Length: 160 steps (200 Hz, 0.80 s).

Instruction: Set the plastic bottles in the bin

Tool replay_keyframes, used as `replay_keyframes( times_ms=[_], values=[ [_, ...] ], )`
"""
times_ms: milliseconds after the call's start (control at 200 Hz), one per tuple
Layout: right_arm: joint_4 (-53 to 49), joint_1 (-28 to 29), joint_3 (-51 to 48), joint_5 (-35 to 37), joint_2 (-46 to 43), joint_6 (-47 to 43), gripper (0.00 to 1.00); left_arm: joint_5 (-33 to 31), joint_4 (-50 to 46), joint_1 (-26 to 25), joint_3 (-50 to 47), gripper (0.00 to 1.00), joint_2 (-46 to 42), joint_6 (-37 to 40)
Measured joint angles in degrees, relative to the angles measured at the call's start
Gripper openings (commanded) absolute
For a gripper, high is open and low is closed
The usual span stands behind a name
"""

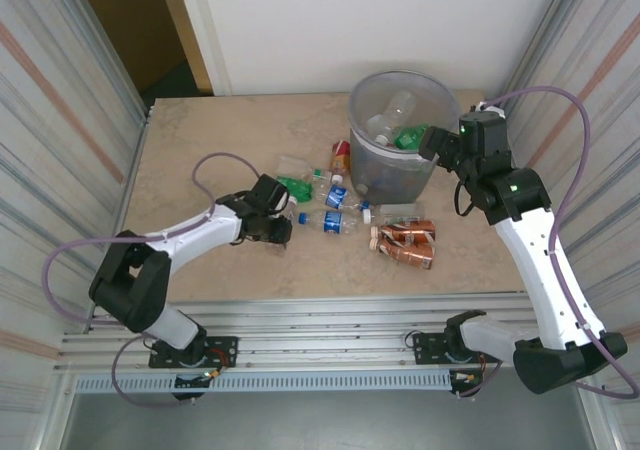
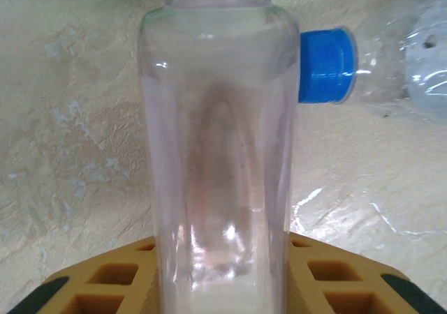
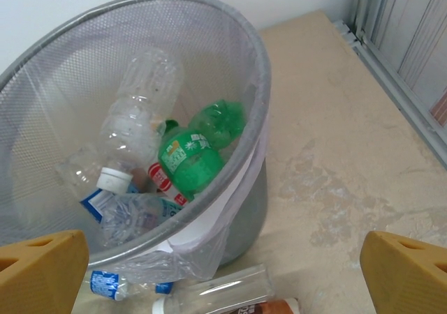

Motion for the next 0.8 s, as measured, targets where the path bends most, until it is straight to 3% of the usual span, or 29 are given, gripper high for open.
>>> replay_keyframes(
  times_ms=[451, 801],
  values=[
    [3.8, 0.0, -0.4, -7.7, -0.7, 0.0, 0.98, 0.9, -0.2, -0.2, -2.8, 0.21, -20.3, 1.2],
    [6.8, 0.0, -0.4, -16.8, -0.7, 0.0, 0.98, 5.2, 16.3, -0.2, -8.0, 0.21, -29.1, 6.7]
  ],
)
